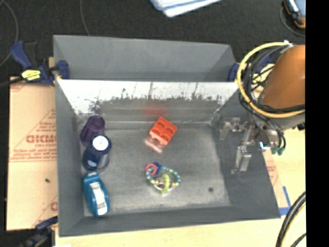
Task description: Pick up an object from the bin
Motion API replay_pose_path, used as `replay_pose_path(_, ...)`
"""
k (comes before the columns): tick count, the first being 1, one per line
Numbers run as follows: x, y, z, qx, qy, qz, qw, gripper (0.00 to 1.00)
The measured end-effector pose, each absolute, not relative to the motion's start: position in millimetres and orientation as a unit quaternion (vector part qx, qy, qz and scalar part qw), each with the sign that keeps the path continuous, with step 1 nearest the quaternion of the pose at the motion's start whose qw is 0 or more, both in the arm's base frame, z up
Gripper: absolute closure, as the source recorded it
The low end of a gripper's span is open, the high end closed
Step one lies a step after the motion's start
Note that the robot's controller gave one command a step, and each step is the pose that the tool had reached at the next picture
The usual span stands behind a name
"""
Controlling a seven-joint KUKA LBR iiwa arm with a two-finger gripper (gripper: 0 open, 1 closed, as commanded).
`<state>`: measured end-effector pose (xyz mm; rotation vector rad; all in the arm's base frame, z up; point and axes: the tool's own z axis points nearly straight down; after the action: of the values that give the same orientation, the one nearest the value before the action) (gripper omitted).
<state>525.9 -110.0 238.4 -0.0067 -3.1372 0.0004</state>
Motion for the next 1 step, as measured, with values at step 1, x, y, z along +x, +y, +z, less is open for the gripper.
replay_pose_path(1,527.6,-109.5,242.7,0.000,-1.000,0.001,-0.002,0.00)
